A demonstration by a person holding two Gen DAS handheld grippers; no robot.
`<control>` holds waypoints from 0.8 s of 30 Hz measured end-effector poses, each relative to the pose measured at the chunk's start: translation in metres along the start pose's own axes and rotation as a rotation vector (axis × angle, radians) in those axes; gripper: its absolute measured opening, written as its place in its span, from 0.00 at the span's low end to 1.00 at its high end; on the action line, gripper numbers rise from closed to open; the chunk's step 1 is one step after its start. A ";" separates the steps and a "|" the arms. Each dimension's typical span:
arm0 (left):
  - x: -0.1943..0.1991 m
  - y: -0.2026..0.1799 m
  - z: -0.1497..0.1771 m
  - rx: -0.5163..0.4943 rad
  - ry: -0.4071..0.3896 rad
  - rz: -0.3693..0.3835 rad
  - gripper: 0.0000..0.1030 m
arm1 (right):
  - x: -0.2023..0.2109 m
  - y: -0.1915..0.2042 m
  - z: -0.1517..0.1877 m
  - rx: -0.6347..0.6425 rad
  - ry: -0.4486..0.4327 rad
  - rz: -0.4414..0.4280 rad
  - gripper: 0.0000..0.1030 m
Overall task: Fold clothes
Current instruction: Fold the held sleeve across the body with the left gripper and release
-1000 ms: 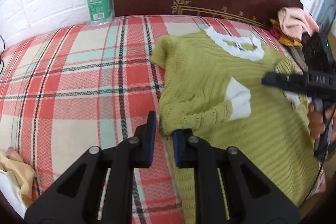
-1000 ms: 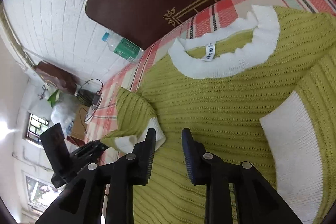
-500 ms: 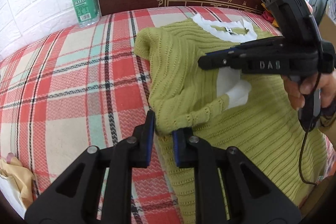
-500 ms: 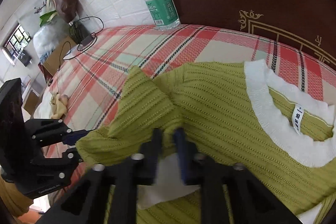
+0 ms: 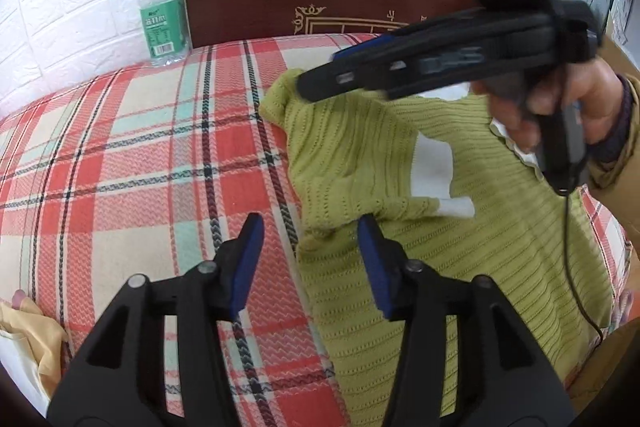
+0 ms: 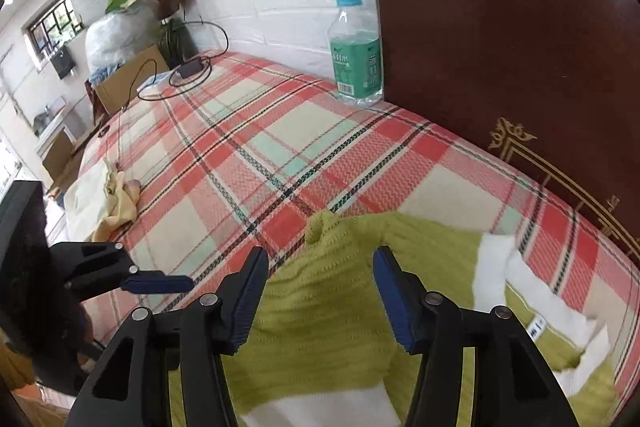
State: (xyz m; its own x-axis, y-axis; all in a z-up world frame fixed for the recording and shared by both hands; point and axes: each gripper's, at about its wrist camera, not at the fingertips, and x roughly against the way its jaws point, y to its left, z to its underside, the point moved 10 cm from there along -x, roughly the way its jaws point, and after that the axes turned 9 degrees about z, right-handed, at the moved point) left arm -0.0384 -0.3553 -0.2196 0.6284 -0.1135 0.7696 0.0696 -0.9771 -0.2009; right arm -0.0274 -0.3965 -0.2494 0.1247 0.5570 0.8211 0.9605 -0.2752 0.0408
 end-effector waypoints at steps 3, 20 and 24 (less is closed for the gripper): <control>-0.012 -0.004 0.005 -0.001 0.035 0.018 0.49 | -0.033 0.003 0.002 -0.022 0.086 -0.035 0.20; 0.003 -0.003 0.021 0.093 0.041 0.101 0.49 | 0.004 -0.055 0.001 -0.426 -0.097 -0.083 0.41; 0.010 0.001 0.015 0.132 0.023 0.120 0.49 | 0.032 -0.027 0.037 -0.261 -0.062 -0.105 0.44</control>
State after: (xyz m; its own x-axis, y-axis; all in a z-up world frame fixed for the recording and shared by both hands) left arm -0.0208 -0.3550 -0.2214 0.6205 -0.2338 0.7485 0.0969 -0.9244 -0.3690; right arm -0.0404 -0.3425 -0.2450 0.0510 0.6379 0.7684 0.8734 -0.4016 0.2754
